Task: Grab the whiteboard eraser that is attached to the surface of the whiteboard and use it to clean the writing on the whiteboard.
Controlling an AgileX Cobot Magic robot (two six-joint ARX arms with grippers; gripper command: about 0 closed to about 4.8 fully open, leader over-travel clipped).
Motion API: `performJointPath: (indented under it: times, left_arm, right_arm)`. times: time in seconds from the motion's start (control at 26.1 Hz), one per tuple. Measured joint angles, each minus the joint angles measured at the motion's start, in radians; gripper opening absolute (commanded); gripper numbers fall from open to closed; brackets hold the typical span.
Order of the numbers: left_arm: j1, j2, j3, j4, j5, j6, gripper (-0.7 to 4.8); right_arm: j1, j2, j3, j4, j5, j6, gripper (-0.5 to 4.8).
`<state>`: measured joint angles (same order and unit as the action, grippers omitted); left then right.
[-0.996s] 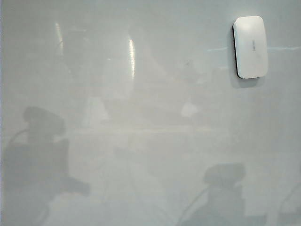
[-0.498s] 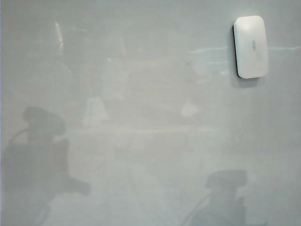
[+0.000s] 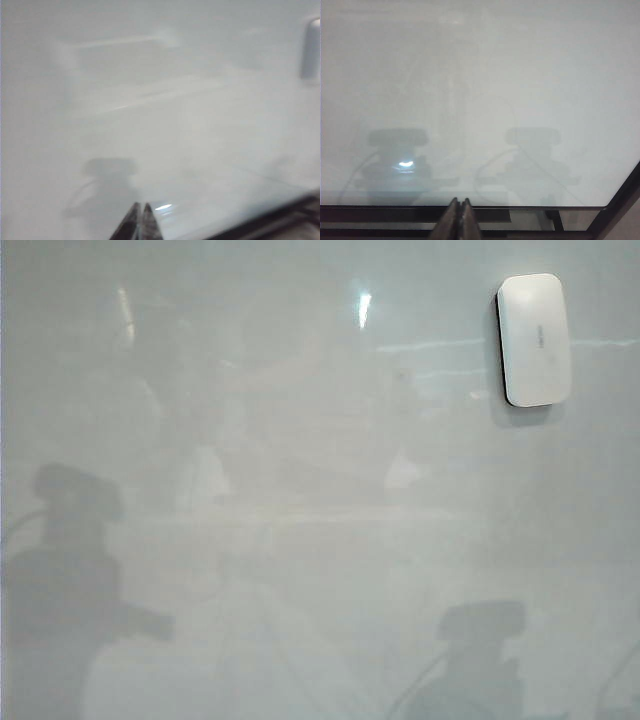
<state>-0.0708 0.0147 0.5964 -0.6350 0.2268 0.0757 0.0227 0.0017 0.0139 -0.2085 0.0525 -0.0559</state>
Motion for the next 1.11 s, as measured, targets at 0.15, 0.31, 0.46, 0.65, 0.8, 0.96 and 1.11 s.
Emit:
performJointPath:
  times: [0.15,0.31,0.46,0.65,0.8,0.96,1.11]
  left_arm:
    - [0.082,0.0,-0.101,0.127,-0.063,0.041,-0.05]
    - [0.105,0.0,-0.232,0.301,-0.065,0.047,-0.05]
    - [0.103,-0.003,-0.343,0.399,-0.066,0.04,-0.05]
    - [0.103,-0.008,-0.429,0.461,-0.068,-0.017,-0.05]
    - [0.096,-0.008,-0.488,0.459,-0.068,-0.074,-0.05]
    - [0.096,-0.008,-0.523,0.46,-0.073,-0.092,-0.05]
    - [0.096,-0.008,-0.579,0.459,-0.092,-0.093,-0.05]
  right_arm:
    - [0.0,0.0,0.0,0.0,0.0,0.0,-0.01]
    - [0.0,0.0,0.0,0.0,0.0,0.0,-0.01]
    - [0.0,0.0,0.0,0.0,0.0,0.0,-0.01]
    - [0.0,0.0,0.0,0.0,0.0,0.0,-0.01]
    - [0.0,0.0,0.0,0.0,0.0,0.0,-0.01]
    - [0.0,0.0,0.0,0.0,0.0,0.0,-0.01]
    - [0.0,0.0,0.0,0.0,0.0,0.0,-0.01]
